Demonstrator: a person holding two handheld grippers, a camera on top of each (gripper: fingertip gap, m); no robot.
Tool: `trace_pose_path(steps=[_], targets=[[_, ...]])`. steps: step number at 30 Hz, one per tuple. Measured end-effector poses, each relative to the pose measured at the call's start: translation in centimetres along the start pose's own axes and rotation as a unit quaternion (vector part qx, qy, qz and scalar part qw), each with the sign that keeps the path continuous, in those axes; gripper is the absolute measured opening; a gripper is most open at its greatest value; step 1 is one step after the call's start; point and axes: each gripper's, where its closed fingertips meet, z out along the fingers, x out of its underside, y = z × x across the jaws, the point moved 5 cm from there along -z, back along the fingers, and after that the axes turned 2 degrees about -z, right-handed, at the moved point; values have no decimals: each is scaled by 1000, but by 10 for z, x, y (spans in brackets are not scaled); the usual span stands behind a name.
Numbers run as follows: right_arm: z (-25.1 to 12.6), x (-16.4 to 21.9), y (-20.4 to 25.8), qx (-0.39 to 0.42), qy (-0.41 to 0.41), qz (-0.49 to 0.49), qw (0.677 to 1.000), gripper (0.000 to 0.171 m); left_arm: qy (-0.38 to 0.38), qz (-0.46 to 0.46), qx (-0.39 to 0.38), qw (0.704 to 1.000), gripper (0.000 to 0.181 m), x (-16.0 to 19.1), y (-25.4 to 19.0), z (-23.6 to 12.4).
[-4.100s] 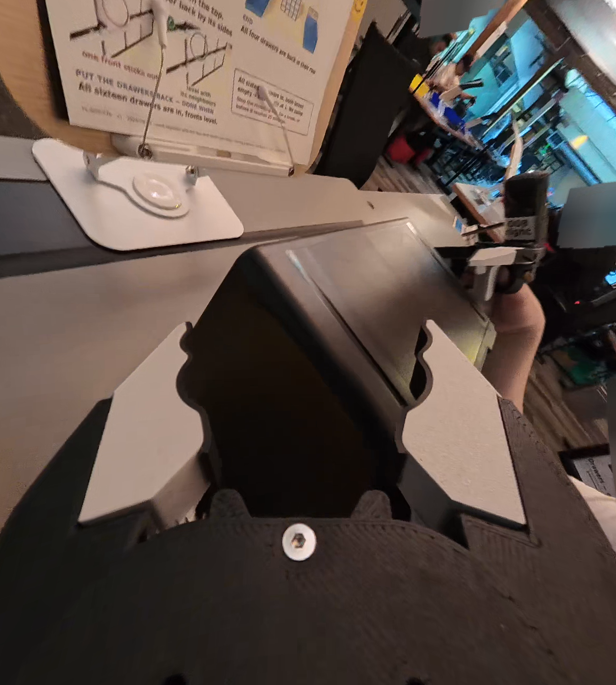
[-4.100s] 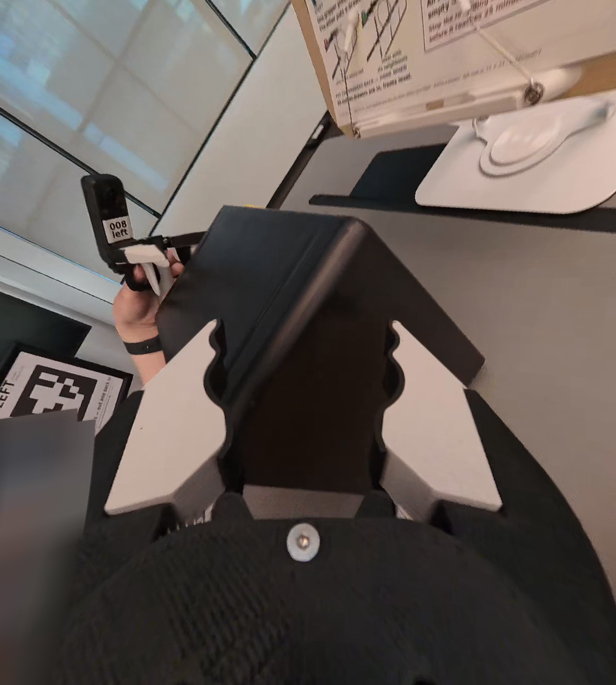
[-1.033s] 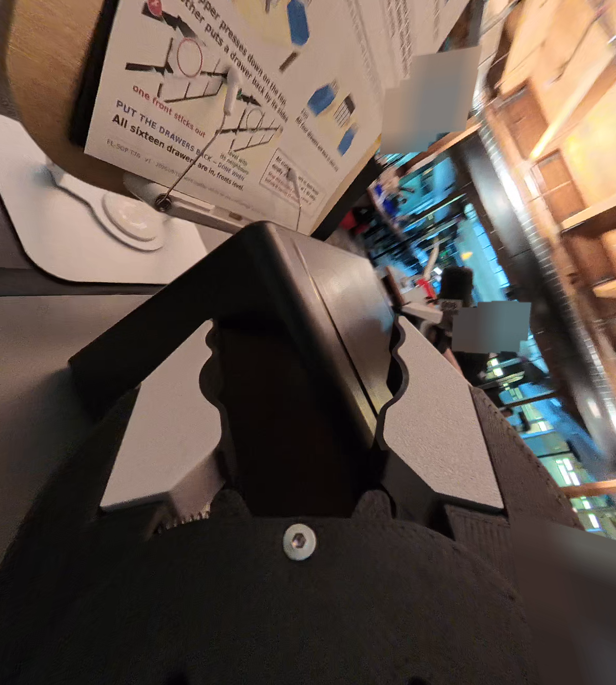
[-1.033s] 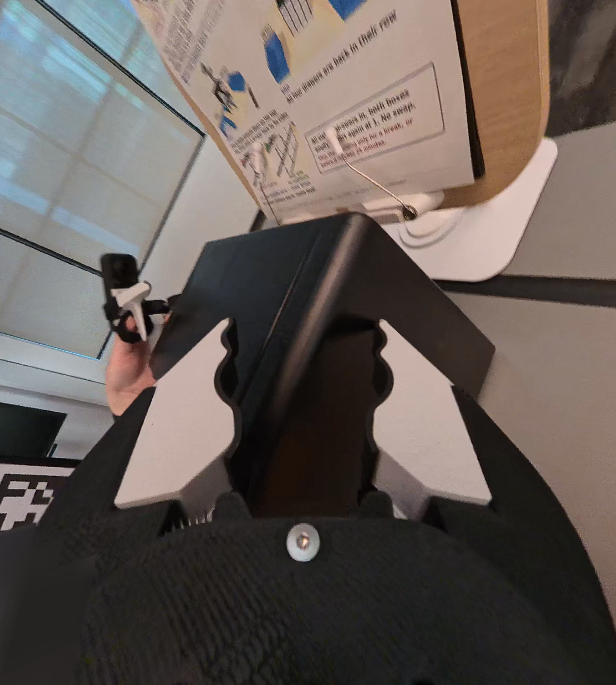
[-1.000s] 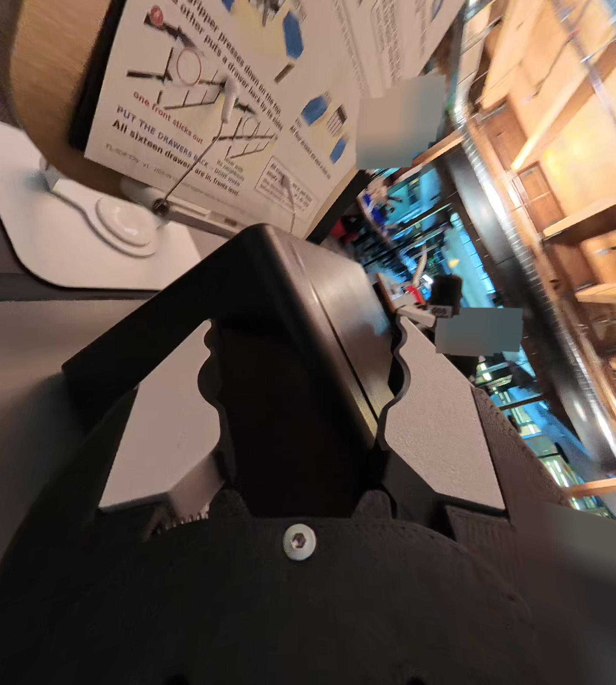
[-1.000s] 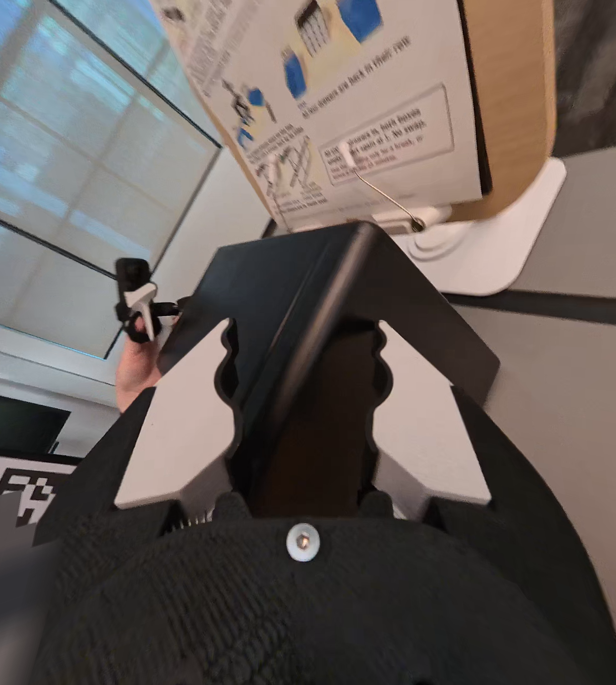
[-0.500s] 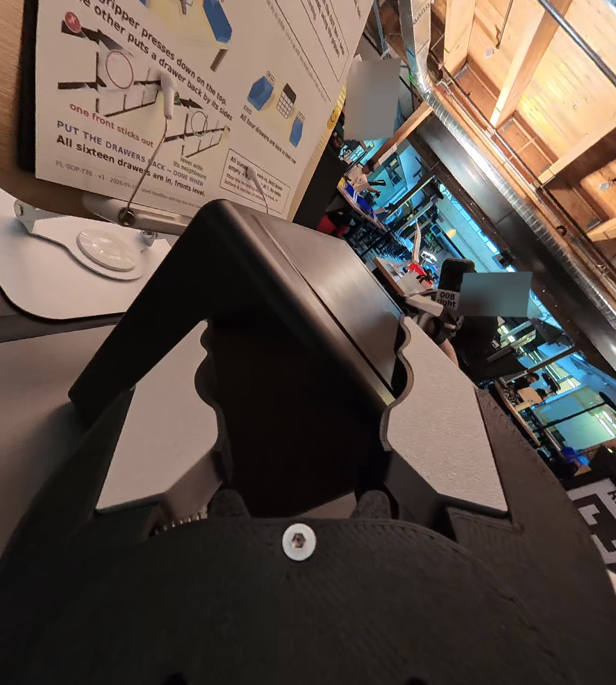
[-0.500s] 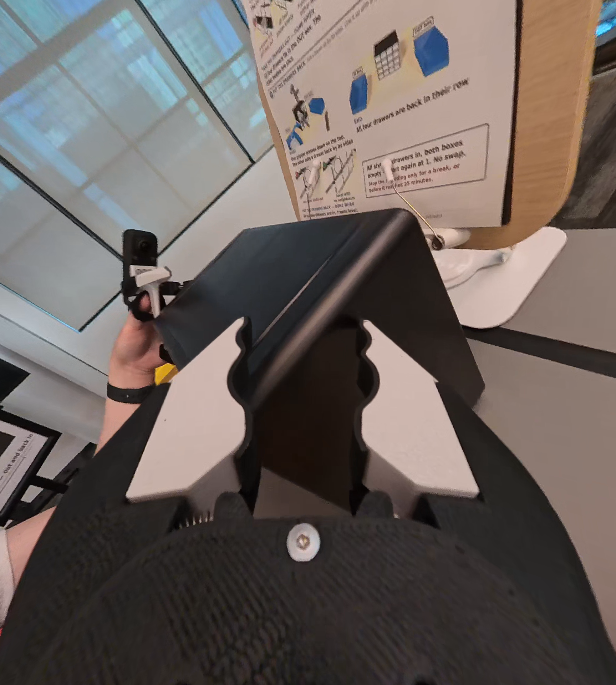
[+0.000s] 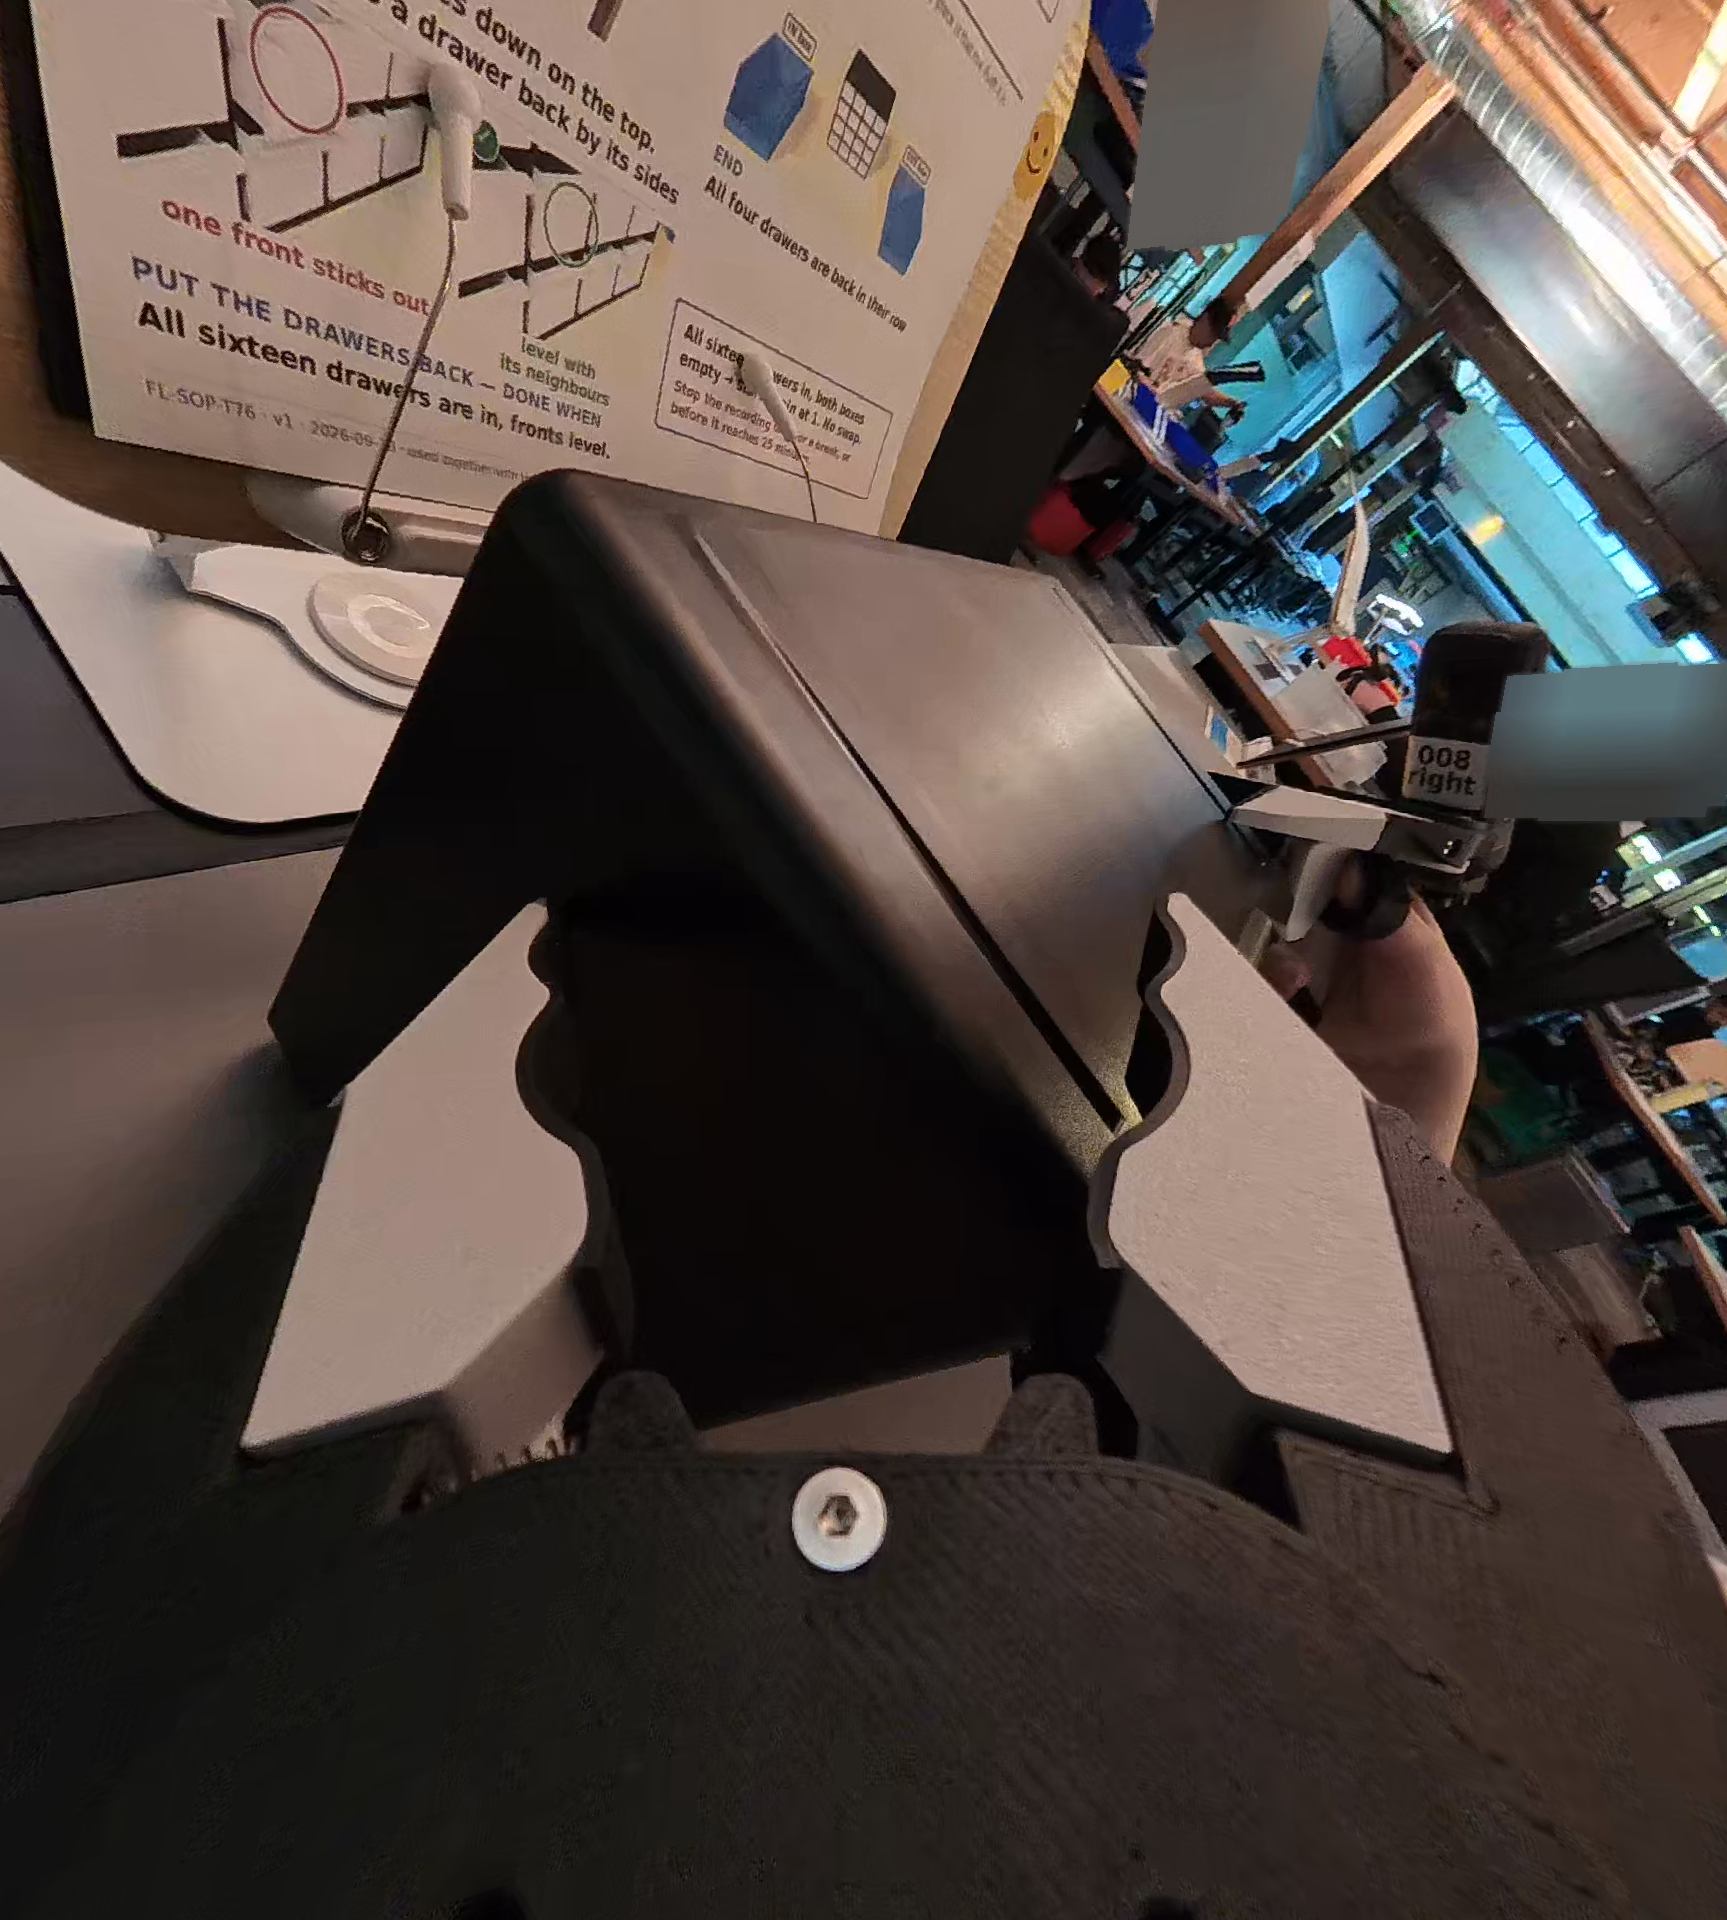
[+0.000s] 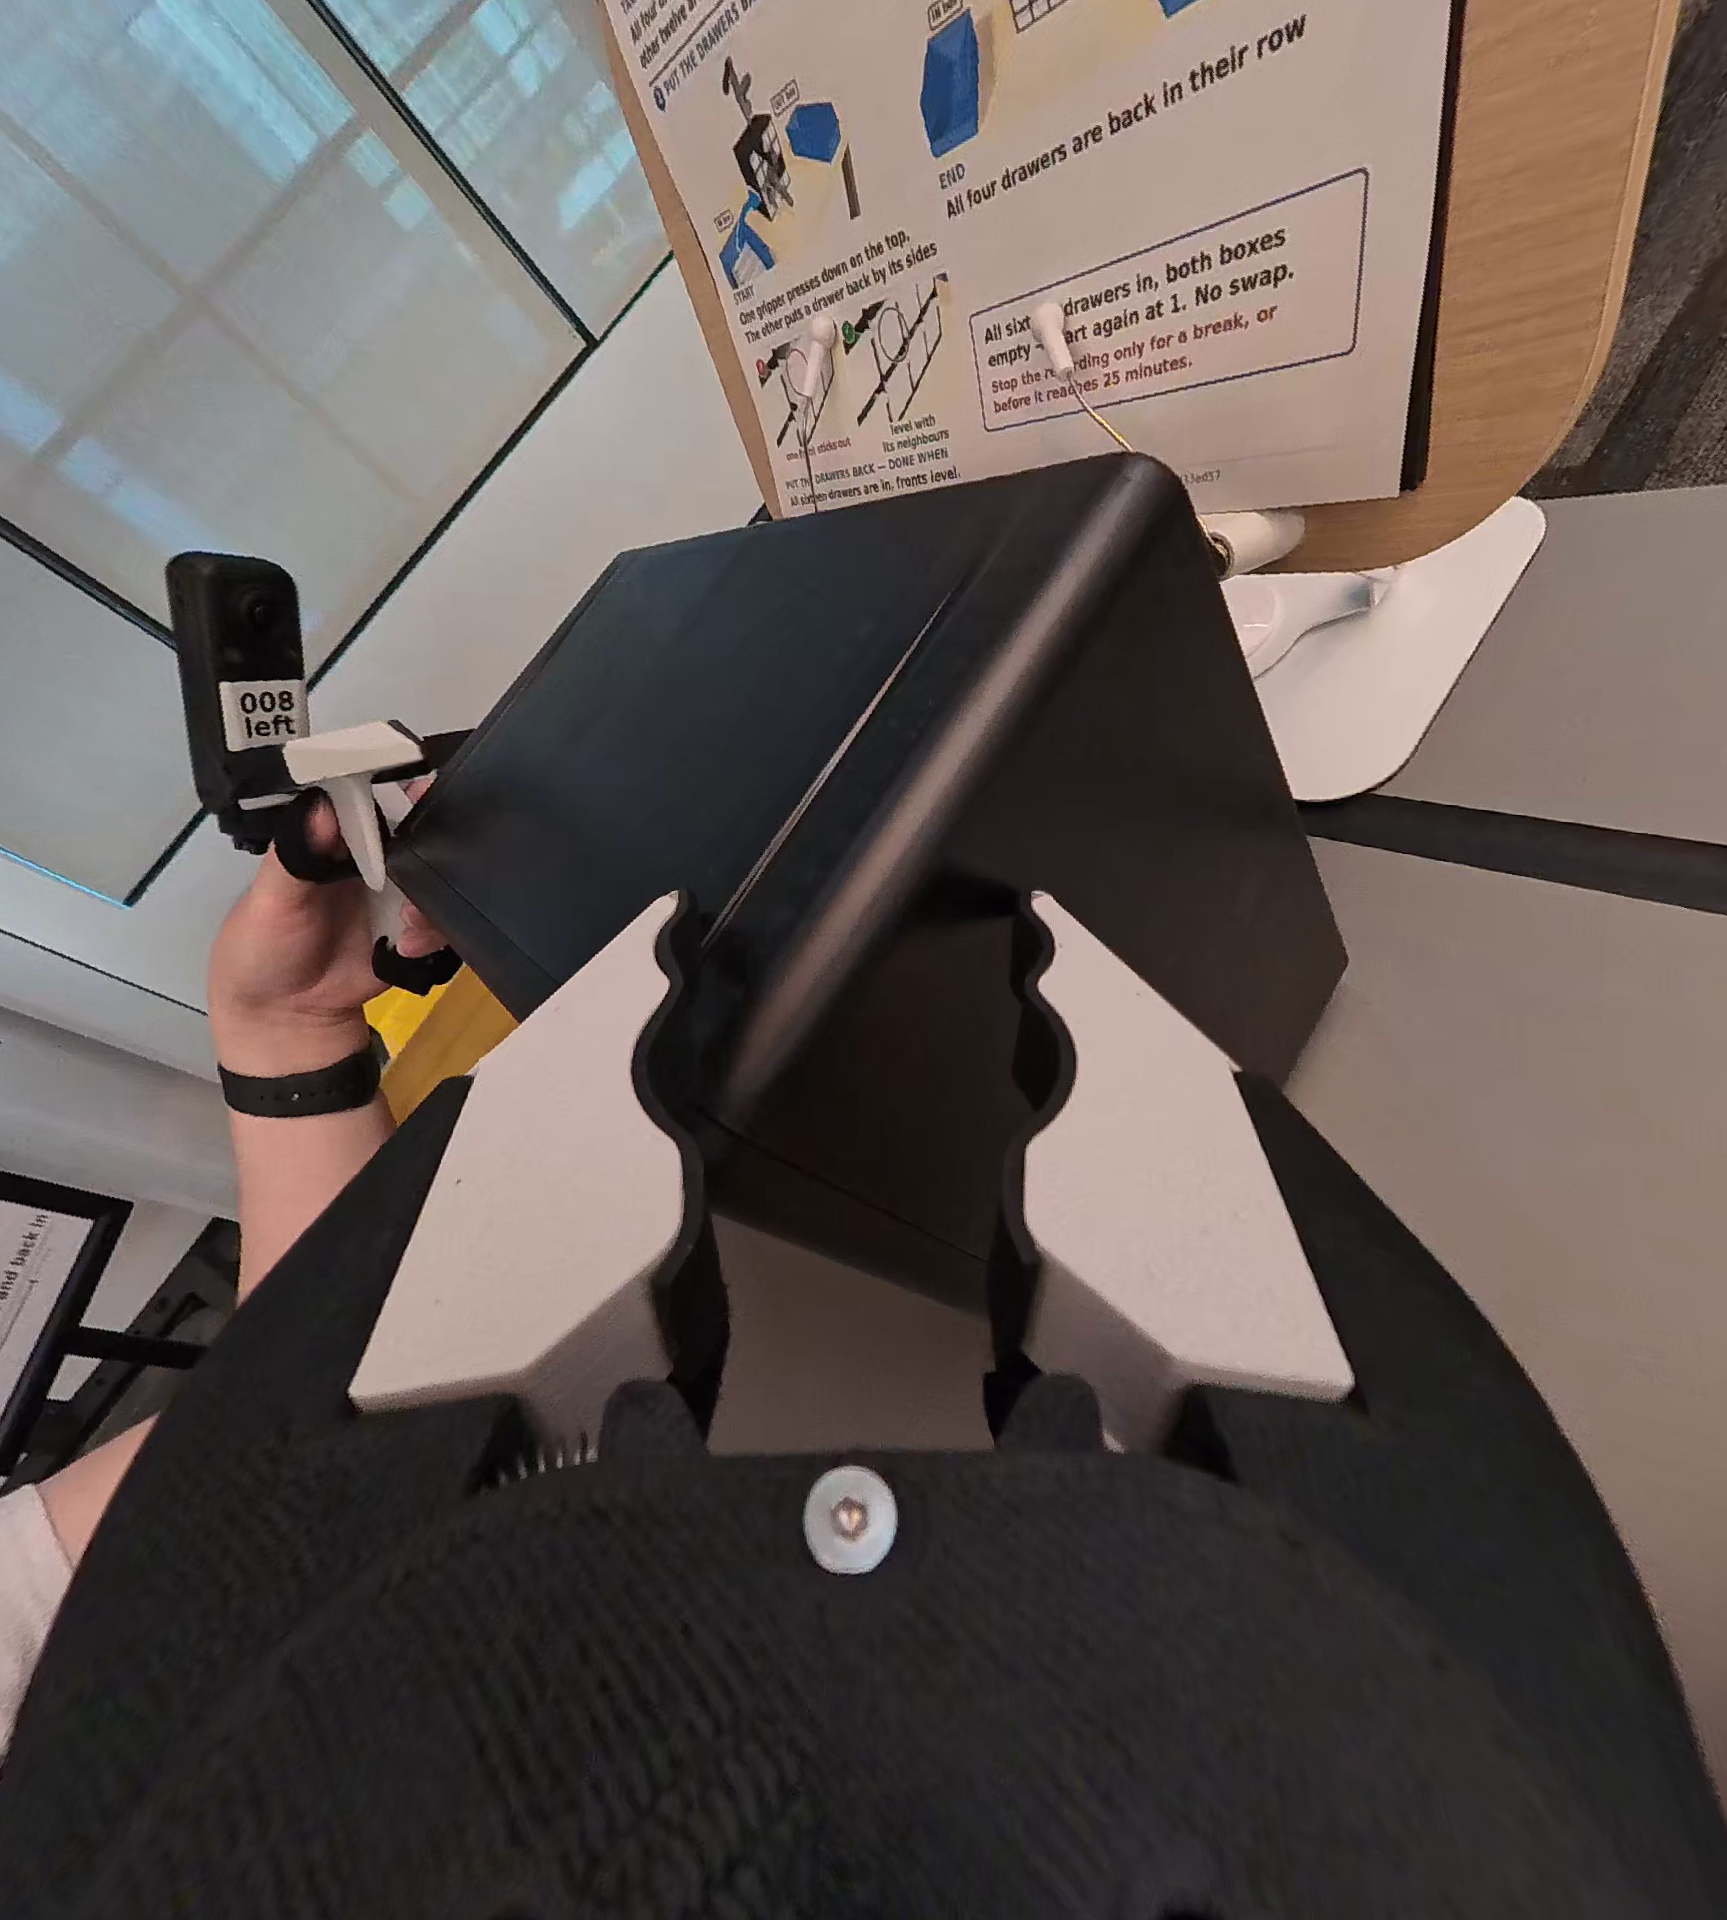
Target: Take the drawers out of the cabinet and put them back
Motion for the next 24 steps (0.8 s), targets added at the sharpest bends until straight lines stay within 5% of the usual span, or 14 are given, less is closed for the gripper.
trace_pose_path(steps=[18,21,24], targets=[[1,0,3,9,-5,-15,1000,61,-2,4,-4,1000,109,0,-1,1],[-8,-6,4,28,-12,-50,998,55,-18,0,13,1000,103,-4,-3,-6],[-29,-41,27,84,-92,-200,972,40,-58,6,16,998,97,-17,-10,-25]])
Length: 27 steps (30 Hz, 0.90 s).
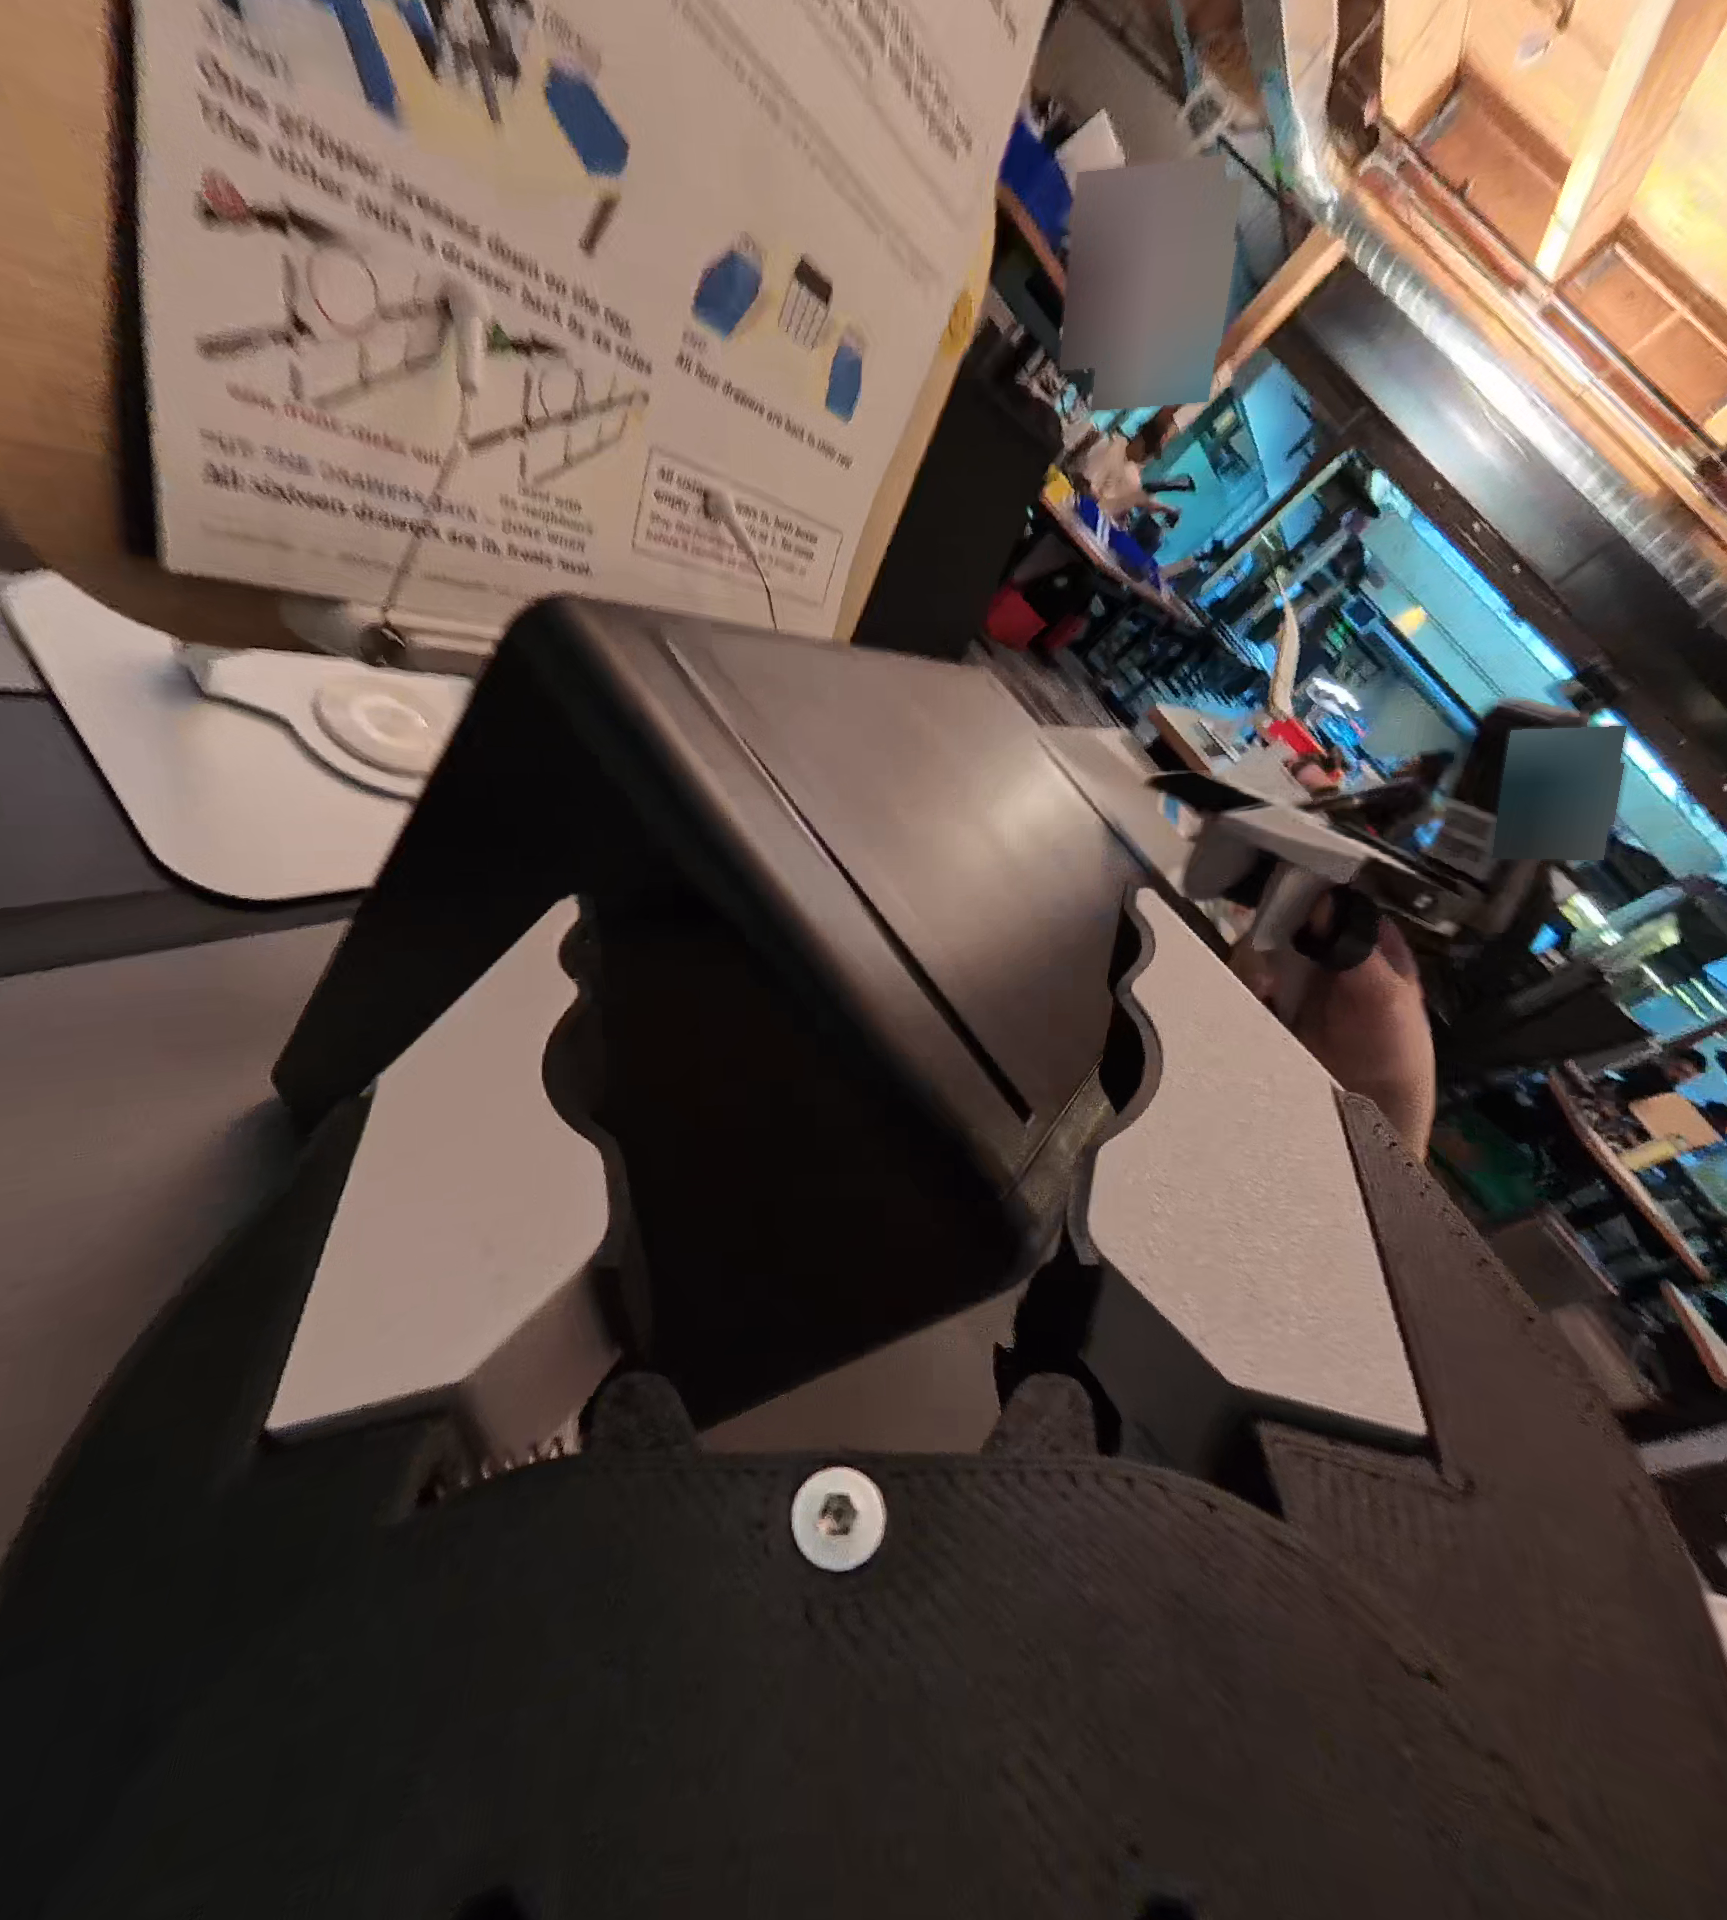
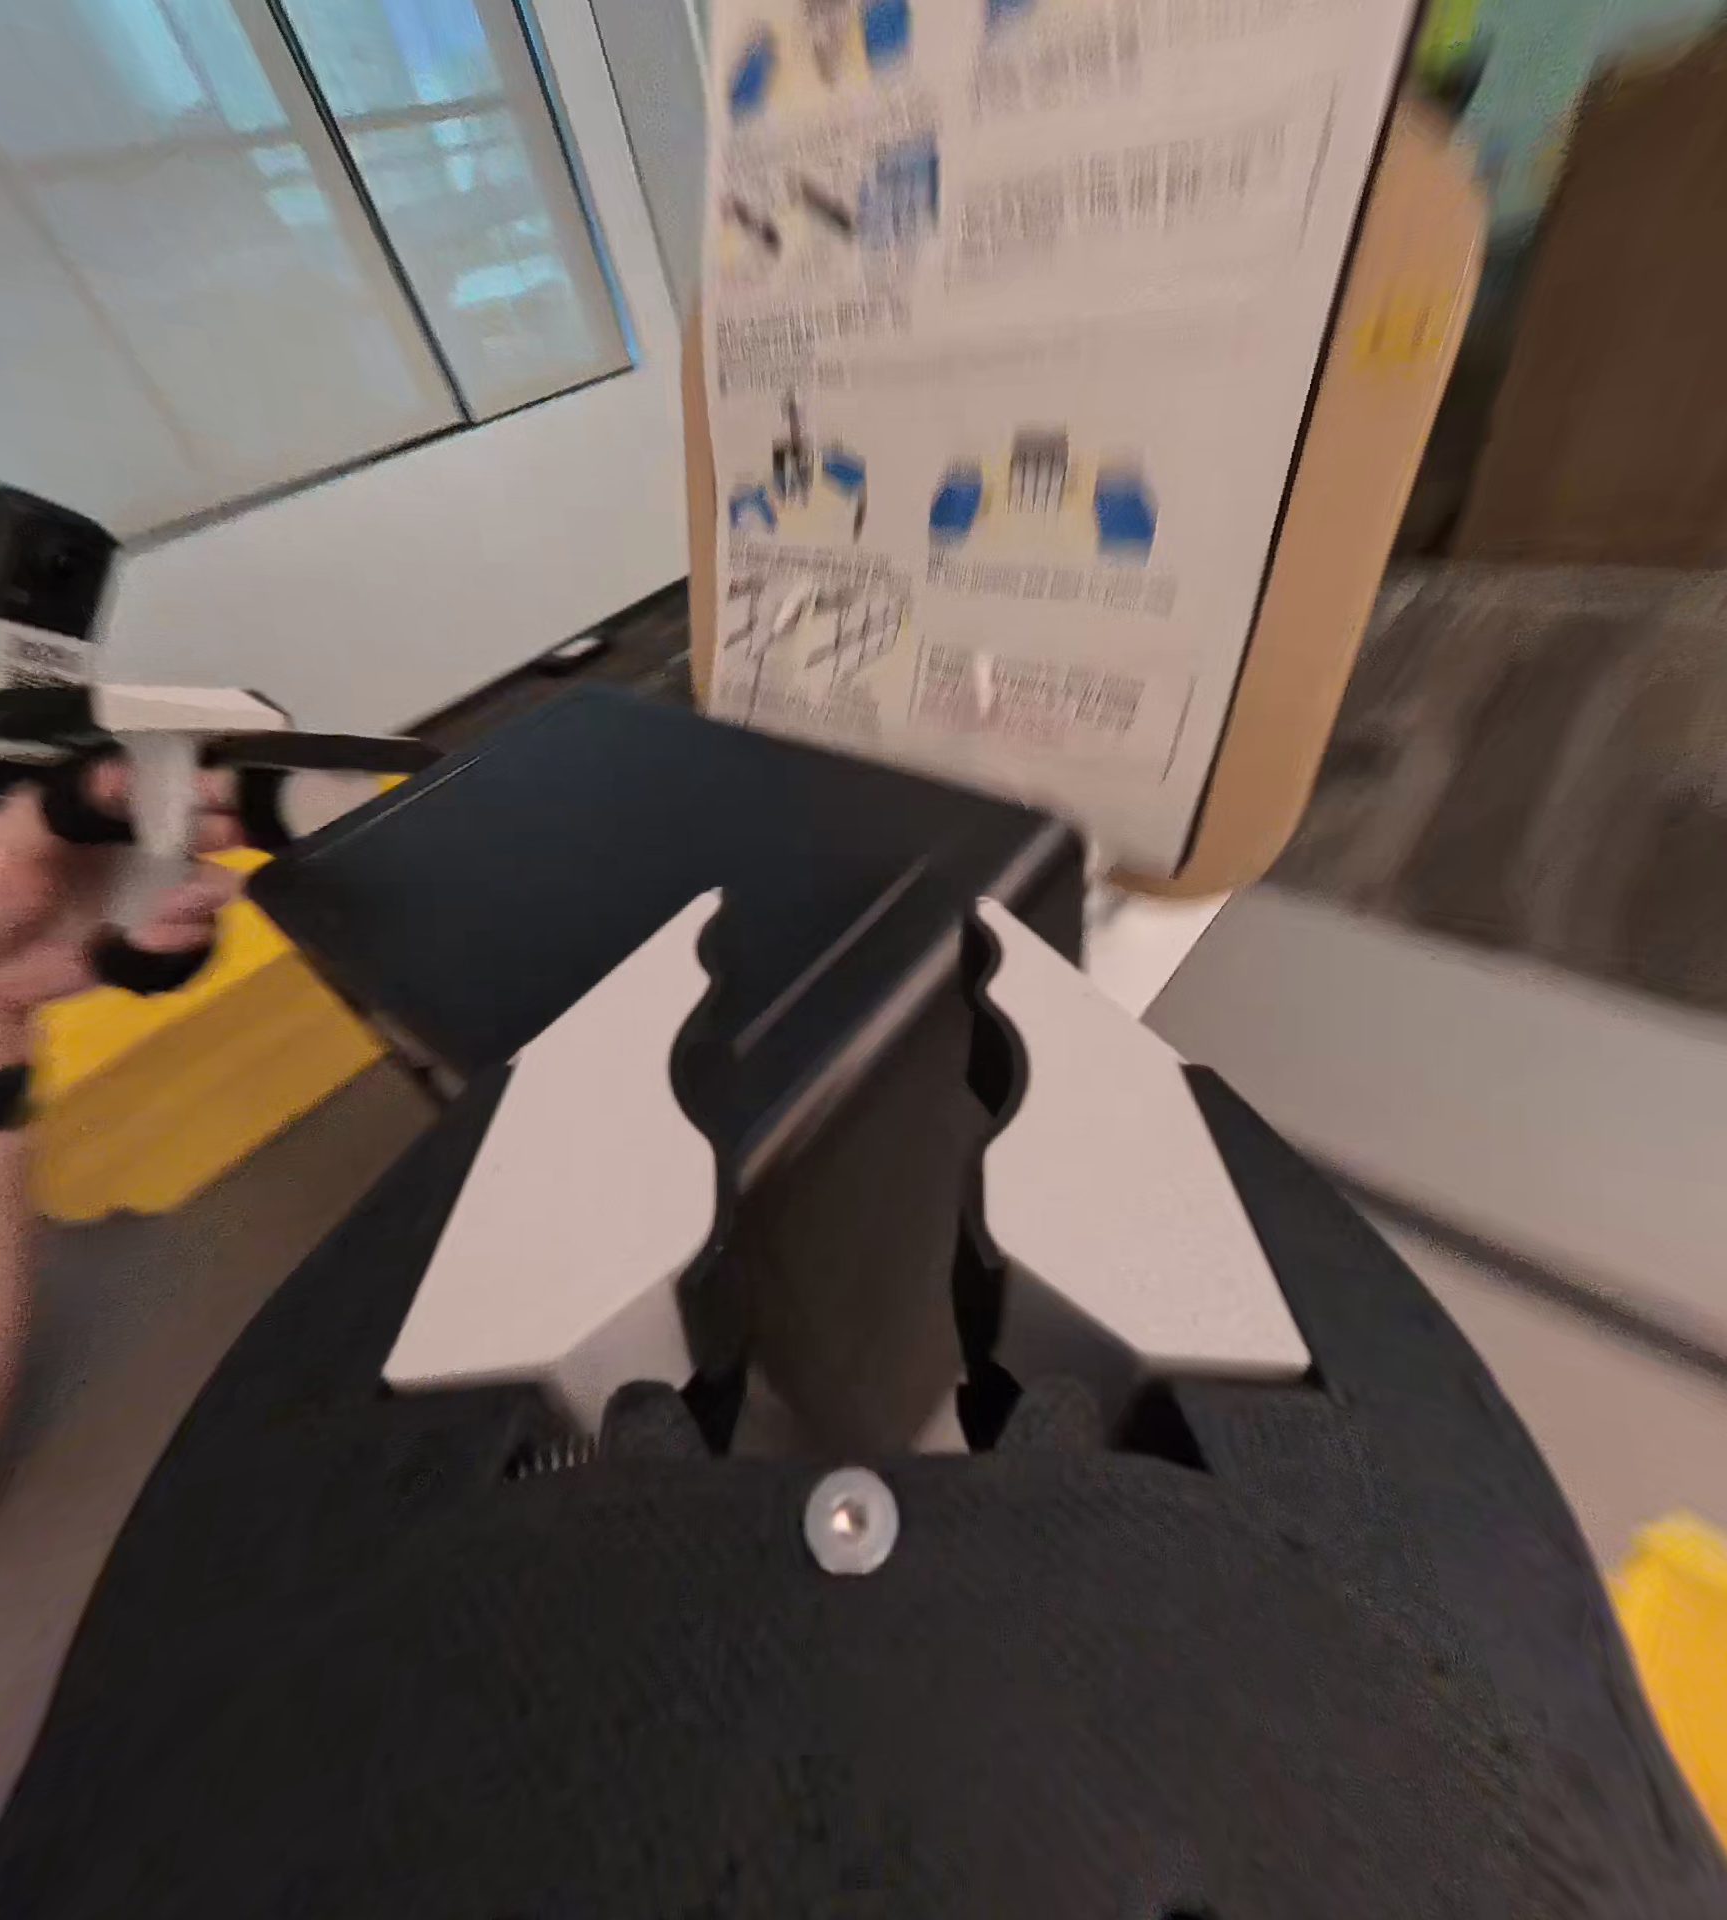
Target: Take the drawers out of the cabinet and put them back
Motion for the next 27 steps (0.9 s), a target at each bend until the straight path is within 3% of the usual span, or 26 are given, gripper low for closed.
trace_pose_path(steps=[2,6,9,15,27], targets=[[9,-34,10,11,12,-147,989,21,-29,24,-23,999,95,-10,-4,-14],[89,-52,4,-16,189,-329,925,3,-72,64,-6,995,84,-22,-32,-32],[140,-36,-20,-32,280,-367,887,0,-77,93,-6,993,78,-22,-47,-38],[192,-29,-43,-32,296,-399,867,0,-79,117,-1,990,77,-20,-64,-44],[225,-3,-43,-45,351,-427,832,0,-84,111,-1,990,76,-23,-61,-48]])
